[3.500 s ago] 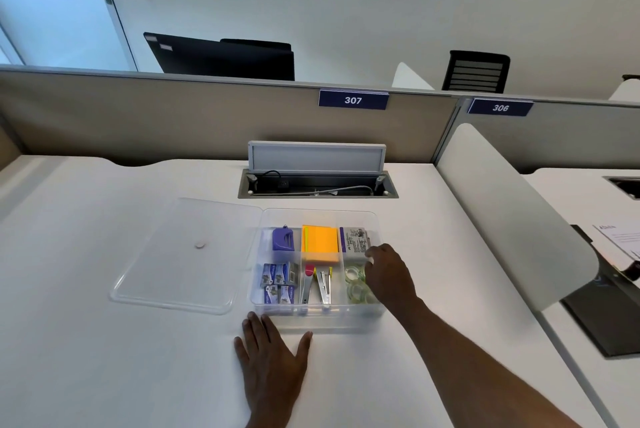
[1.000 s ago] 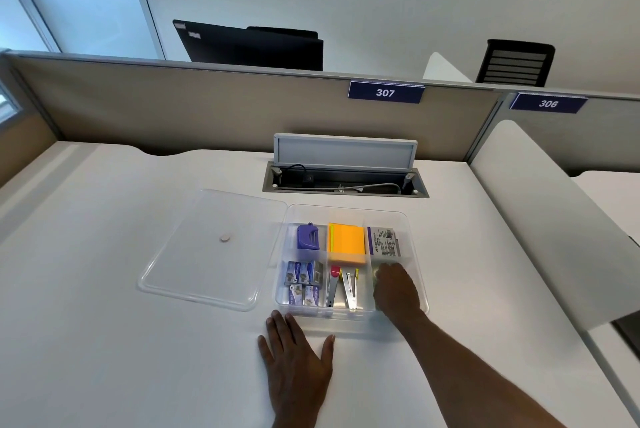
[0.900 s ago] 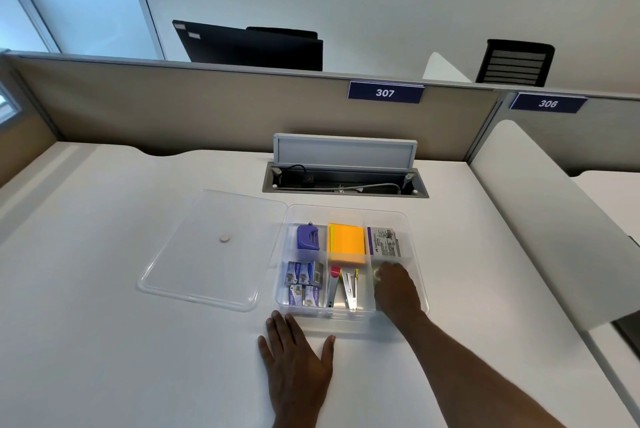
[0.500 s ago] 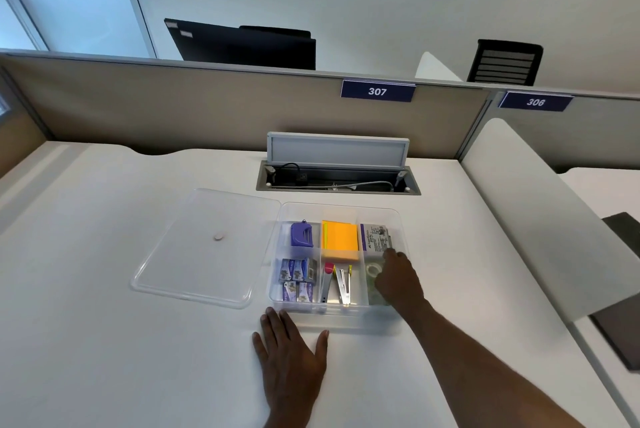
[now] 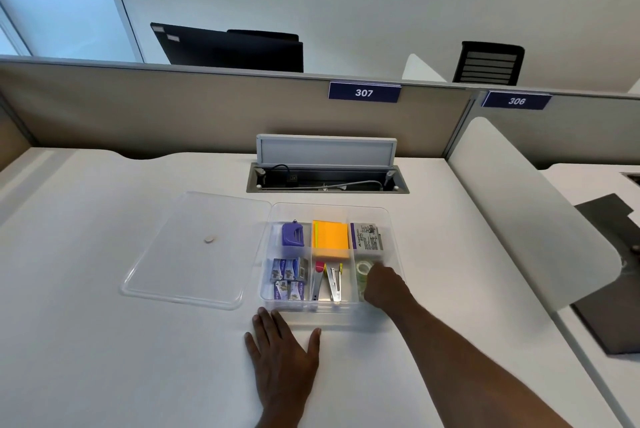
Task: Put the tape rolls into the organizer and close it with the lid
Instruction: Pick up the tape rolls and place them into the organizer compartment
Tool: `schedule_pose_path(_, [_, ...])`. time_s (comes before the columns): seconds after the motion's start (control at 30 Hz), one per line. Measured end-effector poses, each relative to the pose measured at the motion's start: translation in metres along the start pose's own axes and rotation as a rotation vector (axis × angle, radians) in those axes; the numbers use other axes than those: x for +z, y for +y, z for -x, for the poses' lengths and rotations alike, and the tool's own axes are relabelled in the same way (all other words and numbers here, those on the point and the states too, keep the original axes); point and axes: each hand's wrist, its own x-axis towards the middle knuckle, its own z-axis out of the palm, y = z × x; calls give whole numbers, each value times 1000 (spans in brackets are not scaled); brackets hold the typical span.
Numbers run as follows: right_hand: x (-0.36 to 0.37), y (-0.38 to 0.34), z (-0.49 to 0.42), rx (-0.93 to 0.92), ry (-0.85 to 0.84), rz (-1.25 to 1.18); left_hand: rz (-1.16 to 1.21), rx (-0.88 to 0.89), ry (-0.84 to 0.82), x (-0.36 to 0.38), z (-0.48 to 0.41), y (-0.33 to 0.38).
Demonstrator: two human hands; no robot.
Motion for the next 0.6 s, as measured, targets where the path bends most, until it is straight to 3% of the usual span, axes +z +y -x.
schedule_pose_path(0.6, [-9, -11, 0, 37, 48, -114, 16, 11, 13, 1, 0, -1])
